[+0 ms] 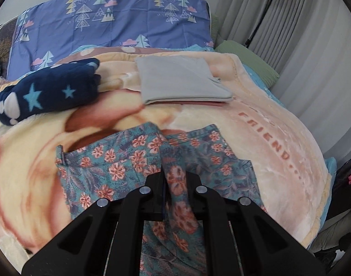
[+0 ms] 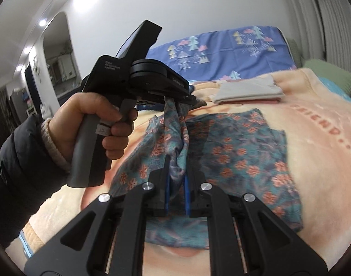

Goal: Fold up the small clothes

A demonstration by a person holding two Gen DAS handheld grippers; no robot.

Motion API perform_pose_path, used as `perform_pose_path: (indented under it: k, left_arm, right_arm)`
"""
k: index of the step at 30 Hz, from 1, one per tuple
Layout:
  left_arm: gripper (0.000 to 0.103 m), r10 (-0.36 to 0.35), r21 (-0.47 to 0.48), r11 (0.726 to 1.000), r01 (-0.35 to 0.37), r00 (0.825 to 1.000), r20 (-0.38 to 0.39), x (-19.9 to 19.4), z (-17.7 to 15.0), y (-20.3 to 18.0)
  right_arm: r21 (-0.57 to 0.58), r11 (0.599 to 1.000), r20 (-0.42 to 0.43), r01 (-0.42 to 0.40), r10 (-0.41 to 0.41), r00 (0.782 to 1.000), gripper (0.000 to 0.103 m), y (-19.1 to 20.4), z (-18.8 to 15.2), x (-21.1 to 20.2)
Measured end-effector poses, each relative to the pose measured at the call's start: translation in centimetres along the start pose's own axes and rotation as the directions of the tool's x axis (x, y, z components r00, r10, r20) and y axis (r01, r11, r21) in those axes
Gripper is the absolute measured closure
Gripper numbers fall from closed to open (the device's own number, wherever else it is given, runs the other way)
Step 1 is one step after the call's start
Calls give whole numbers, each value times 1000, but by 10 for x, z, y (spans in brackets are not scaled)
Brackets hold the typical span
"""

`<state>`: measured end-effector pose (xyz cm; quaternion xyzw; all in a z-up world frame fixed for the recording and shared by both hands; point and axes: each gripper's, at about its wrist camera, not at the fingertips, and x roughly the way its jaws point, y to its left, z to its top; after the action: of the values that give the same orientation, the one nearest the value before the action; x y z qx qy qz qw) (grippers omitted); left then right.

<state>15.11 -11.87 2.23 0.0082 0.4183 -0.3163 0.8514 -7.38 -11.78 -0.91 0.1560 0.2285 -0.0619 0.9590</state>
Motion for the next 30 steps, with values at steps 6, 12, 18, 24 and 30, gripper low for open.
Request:
perform_pose_path:
  k: [6, 12, 18, 24, 30]
  left_arm:
    - [95, -17, 70, 997, 18, 1000, -16, 20, 9, -48]
    - [95, -42, 142, 989, 47, 998, -40, 41, 4, -91]
    - [95, -12, 167, 986, 28, 995, -95, 74, -8, -106]
    - [71, -44, 194, 979, 65, 993, -109, 68, -22, -110]
    - [55, -124, 303, 946, 118, 992, 0, -3, -42, -126]
  right_arm:
    - [89, 995, 32, 43, -46, 998, 94, -42, -4, -16]
    - [186, 981, 37, 48, -56, 998, 93, -80, -16, -34]
    - [312, 950, -27, 6, 2, 1000, 93, -112, -29, -22]
    - [405, 913, -71, -54, 90, 993, 93, -134, -40, -18]
    - [432, 899, -81, -76, 122, 989, 93, -138, -42, -18]
